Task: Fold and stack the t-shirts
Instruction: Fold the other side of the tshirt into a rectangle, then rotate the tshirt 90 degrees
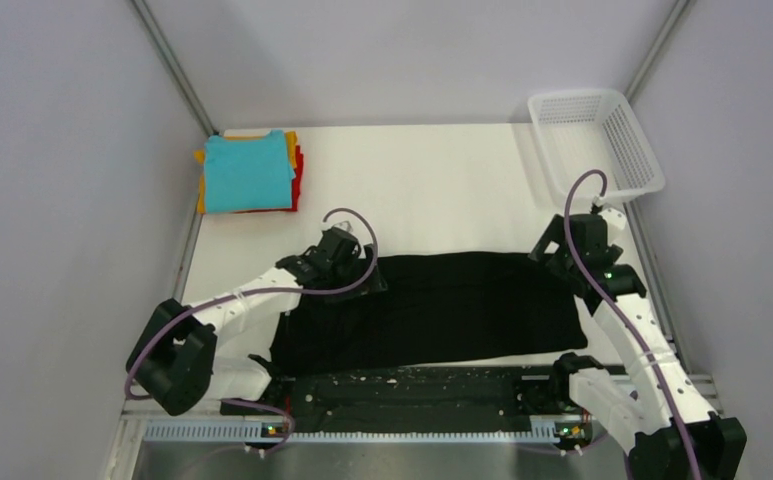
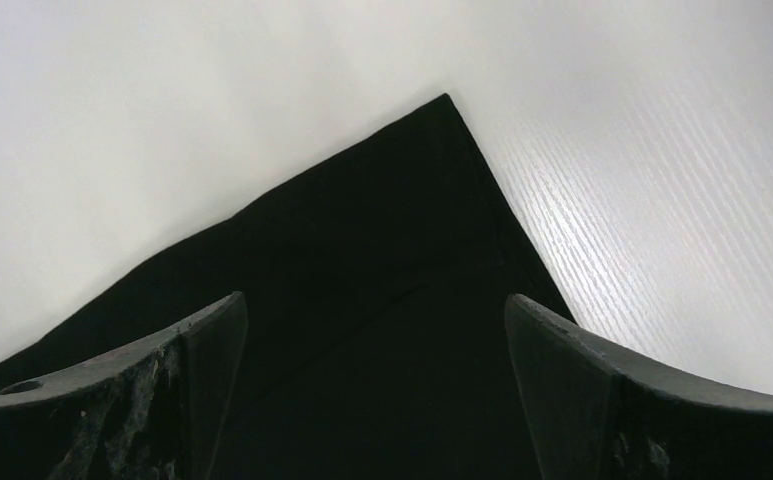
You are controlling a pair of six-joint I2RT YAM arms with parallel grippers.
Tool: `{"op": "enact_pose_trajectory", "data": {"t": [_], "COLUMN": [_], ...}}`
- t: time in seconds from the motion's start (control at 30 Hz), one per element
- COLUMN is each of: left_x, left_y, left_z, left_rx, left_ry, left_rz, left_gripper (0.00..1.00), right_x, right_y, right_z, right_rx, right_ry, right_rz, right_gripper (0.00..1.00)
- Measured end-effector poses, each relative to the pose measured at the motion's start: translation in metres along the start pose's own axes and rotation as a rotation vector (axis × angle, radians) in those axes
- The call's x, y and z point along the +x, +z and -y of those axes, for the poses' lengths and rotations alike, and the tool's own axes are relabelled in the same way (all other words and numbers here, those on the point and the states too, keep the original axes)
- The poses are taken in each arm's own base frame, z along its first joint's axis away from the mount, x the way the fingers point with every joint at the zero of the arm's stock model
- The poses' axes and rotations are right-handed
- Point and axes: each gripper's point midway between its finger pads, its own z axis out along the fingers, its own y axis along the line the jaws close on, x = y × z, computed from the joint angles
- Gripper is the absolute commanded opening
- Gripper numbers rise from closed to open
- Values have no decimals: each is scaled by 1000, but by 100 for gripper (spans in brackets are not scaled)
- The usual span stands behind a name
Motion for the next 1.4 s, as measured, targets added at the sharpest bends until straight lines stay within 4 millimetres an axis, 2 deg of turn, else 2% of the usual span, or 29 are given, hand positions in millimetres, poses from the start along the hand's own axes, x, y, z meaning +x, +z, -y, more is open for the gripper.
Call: {"op": "enact_pose_trajectory", "data": {"t": [0.1,0.23,0.47,0.57,0.63,0.7,0.77,0.87,0.9,0.93,1.0,1.07,1.13,1.2,1.33,1.37,1.4], "left_x": [12,37,104,132,139,133,114,71,51,34,0,-17,-22,-19,-15,-15,-16], "left_y": [-1,-5,-29,-40,-48,-57,-70,-87,-91,-92,-83,-66,-46,-24,0,5,10], "left_z": [9,33,72,77,81,84,86,87,84,80,59,32,8,-14,-41,-48,-54], "left_rx": [36,108,233,248,261,275,290,311,315,312,275,204,120,35,-49,-69,-82], "left_ry": [25,94,252,325,353,357,340,264,216,175,69,-6,-56,-91,-146,-162,-176], "left_rz": [-32,-84,-200,-259,-274,-240,-149,4,59,105,193,222,208,159,100,88,80], "left_gripper": [99,99,99,99,99,99,99,99,99,99,99,99,99,99,99,99,99], "right_x": [1,3,5,6,7,8,13,30,37,41,50,53,55,58,74,75,67], "right_y": [-1,-3,-5,-5,-5,-5,-2,5,11,14,26,36,48,62,91,96,99], "right_z": [0,1,4,3,2,-3,-13,-38,-46,-49,-53,-56,-58,-57,-47,-44,-47], "right_rx": [-7,-11,-17,-21,-29,-59,-113,-236,-269,-283,-290,-284,-273,-251,-179,-161,-165], "right_ry": [-2,-9,-17,-21,-26,-42,-65,-105,-117,-121,-130,-134,-136,-135,-135,-130,-123], "right_rz": [0,1,3,0,-4,-14,-37,-132,-171,-189,-229,-239,-241,-251,-314,-324,-304], "right_gripper": [99,99,99,99,99,99,99,99,99,99,99,99,99,99,99,99,99]}}
